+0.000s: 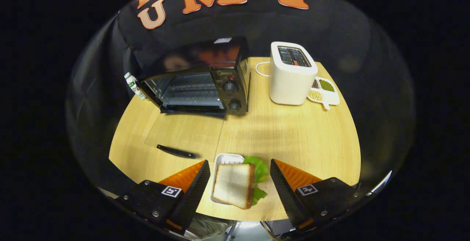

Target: Open the toaster oven, put the food inside, and close the toaster oven door.

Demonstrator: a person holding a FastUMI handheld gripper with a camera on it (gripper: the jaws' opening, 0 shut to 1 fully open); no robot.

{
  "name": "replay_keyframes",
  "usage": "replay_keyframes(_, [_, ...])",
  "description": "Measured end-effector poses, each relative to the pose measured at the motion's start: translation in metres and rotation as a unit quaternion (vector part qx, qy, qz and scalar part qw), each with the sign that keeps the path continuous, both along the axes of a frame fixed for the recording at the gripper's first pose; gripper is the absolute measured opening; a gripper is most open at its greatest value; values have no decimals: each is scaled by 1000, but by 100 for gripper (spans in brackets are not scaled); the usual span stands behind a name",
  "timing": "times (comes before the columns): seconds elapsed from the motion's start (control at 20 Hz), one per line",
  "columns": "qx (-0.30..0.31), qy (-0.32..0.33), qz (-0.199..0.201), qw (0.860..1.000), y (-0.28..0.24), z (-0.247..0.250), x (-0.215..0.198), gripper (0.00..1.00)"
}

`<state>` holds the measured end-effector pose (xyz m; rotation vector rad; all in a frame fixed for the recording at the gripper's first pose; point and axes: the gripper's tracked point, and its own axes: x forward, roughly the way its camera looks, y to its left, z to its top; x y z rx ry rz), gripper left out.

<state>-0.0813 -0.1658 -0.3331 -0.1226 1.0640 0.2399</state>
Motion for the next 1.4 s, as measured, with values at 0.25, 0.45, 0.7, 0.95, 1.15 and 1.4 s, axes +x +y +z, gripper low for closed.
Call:
replay_keyframes(0.25, [28, 65, -38, 997, -18, -24, -12, 99])
replay_keyframes(0.45, [27, 120, -44, 991, -23, -50, -27, 96])
replay_keyframes(0.7, [31, 159, -63, 985, -14, -63, -36, 64])
replay_keyframes(0.95, [14, 167, -53, 984, -9, -55, -41, 33])
replay_keyframes(1.15, [-3, 153, -31, 988, 1, -38, -39, 29])
replay_keyframes(1.4, [0, 124, -40, 991, 4, -8, -30, 29])
